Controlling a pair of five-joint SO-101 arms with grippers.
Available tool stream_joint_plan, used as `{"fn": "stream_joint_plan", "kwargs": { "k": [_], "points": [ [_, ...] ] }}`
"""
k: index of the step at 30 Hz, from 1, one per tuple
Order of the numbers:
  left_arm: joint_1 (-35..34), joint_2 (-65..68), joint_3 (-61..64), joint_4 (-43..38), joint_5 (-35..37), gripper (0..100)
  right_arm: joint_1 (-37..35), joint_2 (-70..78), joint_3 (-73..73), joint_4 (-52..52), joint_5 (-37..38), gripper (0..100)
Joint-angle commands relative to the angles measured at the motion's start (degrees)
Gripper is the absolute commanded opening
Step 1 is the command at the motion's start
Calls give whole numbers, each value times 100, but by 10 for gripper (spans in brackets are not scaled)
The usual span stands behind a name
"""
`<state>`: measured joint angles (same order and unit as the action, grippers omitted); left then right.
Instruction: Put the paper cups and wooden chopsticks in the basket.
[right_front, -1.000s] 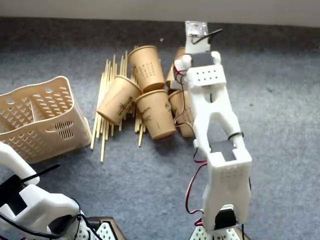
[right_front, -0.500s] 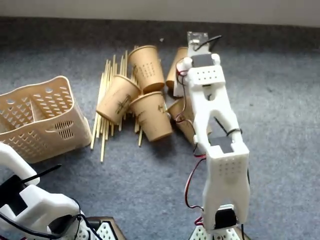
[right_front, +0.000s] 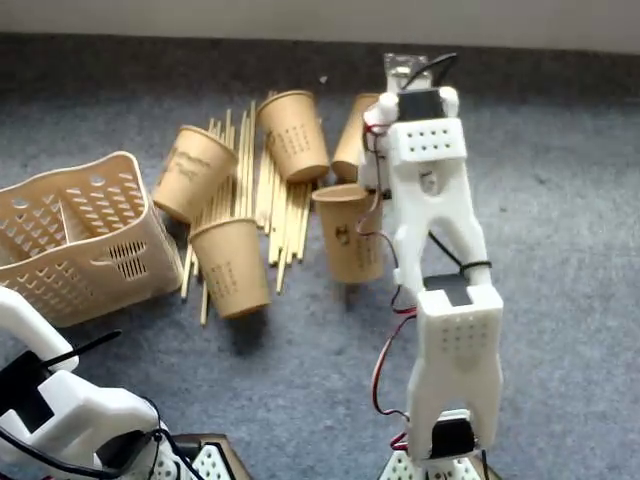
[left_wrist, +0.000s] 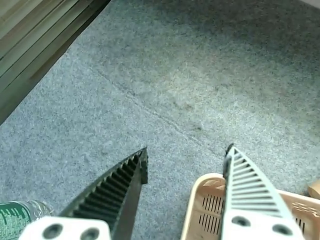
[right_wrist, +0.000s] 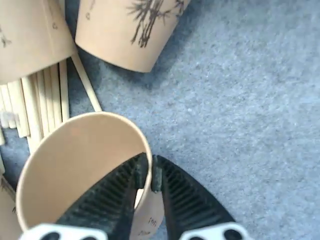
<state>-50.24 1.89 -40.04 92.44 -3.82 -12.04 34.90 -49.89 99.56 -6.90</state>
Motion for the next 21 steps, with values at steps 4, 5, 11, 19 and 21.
{"fn": "stream_joint_plan", "kwargs": {
  "k": [4,5,11,19,21],
  "points": [
    [-75,-40,-4,-88,18,264,576,-198,-1455,136,-185,5],
    [-75,-40,-4,-88,18,264,593,-224,-1719,136,-193,5],
    [-57,-40,-4,-62,18,264,-57,-1244,-2615,136,-281,5],
    [-576,-110,-57,-88,246,263,-1974,-2615,-2185,75,-308,5],
    [-769,-154,-189,-88,246,263,-2290,-2615,-2167,-4,-308,5]
  ]
}}
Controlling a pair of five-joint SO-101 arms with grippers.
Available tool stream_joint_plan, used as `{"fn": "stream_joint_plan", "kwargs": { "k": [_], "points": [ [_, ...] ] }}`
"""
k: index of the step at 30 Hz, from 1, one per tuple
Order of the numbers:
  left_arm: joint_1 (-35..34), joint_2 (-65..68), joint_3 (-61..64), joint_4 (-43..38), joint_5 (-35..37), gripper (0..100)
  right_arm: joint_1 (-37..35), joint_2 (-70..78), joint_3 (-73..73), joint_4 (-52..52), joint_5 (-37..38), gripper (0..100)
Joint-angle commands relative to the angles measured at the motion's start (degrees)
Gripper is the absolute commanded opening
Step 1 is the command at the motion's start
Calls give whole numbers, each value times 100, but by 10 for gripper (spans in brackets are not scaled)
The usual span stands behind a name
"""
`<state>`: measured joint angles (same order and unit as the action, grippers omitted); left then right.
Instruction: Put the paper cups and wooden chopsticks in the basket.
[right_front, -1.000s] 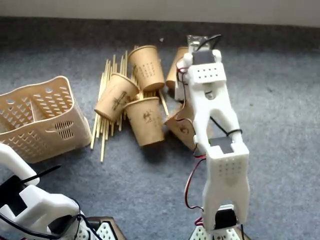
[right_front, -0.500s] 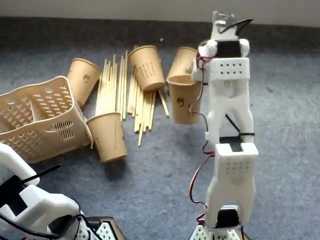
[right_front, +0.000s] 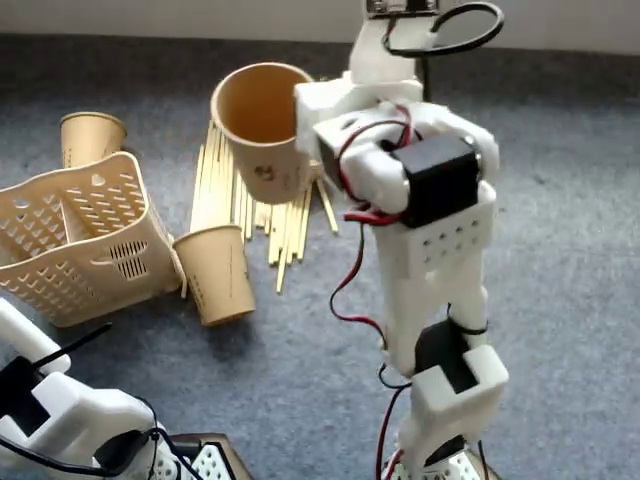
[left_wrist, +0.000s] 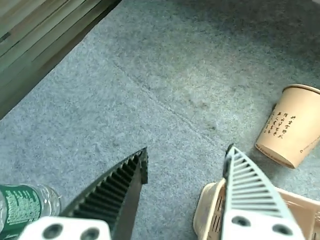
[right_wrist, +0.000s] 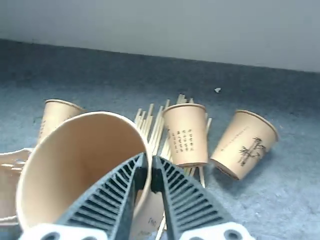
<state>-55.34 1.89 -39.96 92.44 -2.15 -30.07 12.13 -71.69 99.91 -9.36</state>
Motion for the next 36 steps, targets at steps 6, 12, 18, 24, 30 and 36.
{"fn": "stream_joint_plan", "kwargs": {
  "k": [6,12,18,24,30,36],
  "points": [
    [-1051,-391,-215,-246,88,263,-831,-321,66,-734,-44,5],
    [-2114,-409,-189,-457,53,263,-1095,-321,884,-1947,-18,10],
    [-2193,-444,813,-730,-255,263,-1569,-330,2079,-3688,-18,10],
    [-2220,-470,1938,-1679,-308,263,-1903,-330,2730,-4708,-18,10],
    [-2220,-479,2607,-2145,-316,263,-1956,22,3345,-5604,-18,10],
    [-2220,-479,2985,-2470,-316,264,-1481,637,3442,-5877,-26,10]
  ]
}}
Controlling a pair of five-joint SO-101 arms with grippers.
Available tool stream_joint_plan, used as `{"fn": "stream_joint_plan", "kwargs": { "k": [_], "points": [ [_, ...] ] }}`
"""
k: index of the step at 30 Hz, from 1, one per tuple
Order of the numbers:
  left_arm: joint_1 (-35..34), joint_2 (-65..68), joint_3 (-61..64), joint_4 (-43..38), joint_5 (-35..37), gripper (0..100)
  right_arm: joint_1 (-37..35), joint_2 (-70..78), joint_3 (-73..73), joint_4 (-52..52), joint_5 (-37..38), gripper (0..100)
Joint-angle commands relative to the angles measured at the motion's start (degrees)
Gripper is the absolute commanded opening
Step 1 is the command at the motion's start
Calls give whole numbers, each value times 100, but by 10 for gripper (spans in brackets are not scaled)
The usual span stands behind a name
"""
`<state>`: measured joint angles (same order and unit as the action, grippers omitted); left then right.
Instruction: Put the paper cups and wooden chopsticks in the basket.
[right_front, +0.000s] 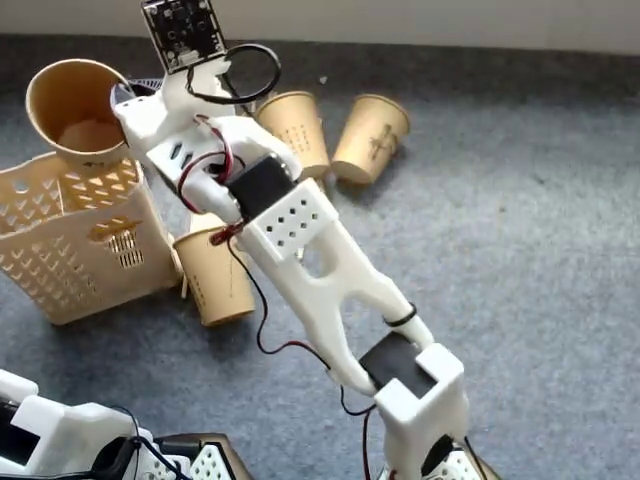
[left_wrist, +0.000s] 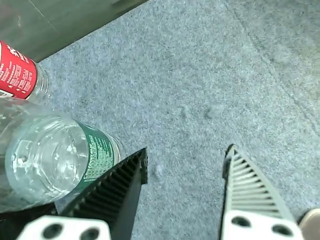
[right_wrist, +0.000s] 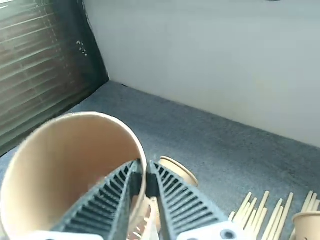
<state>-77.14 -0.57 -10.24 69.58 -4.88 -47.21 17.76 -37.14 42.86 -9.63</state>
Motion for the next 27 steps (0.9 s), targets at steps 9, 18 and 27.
{"fn": "stream_joint_plan", "kwargs": {
  "k": [9,18,27],
  "points": [
    [-31,-233,22,-176,-44,266,321,-92,-48,462,0,10],
    [-31,-233,13,-176,-44,266,303,-673,-48,1613,0,10],
    [-31,-233,22,-167,-44,266,295,-1165,-48,2237,0,10]
  ]
}}
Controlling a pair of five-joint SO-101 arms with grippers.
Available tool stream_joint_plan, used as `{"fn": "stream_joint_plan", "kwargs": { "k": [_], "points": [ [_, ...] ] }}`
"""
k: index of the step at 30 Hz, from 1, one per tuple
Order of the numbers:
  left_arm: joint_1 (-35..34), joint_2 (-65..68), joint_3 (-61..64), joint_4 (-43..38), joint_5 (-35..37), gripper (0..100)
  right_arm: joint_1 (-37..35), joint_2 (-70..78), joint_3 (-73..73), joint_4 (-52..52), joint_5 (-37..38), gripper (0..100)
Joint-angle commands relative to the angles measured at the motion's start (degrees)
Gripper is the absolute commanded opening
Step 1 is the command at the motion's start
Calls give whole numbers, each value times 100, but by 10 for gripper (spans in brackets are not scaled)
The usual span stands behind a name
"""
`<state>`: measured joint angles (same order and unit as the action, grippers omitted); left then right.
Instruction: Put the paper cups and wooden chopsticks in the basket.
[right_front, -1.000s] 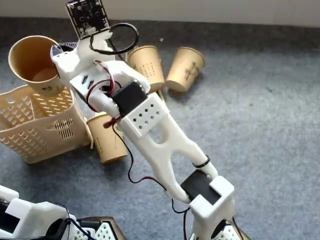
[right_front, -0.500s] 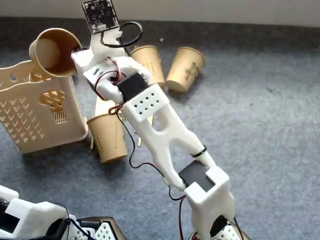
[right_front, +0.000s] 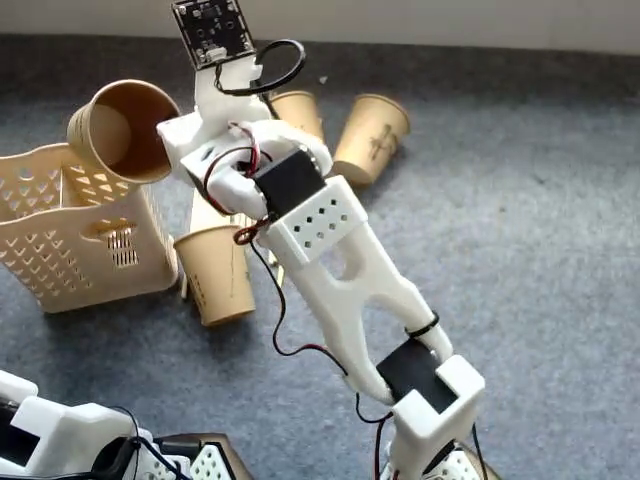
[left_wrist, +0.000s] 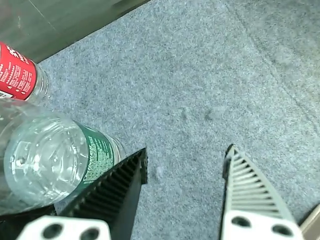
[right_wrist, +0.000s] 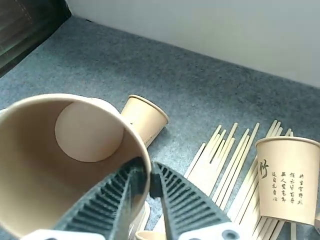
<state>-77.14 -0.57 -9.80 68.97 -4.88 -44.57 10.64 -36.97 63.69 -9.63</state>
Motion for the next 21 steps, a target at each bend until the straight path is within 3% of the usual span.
{"fn": "stream_joint_plan", "kwargs": {
  "k": [1,13,21],
  "points": [
    [-31,-233,-13,-114,-44,266,31,-505,-66,198,0,10],
    [-31,-189,-13,-114,-44,266,-558,-910,-66,1218,0,9],
    [-31,-180,-13,-114,-44,266,-593,-919,-453,1367,-35,6]
  ]
}}
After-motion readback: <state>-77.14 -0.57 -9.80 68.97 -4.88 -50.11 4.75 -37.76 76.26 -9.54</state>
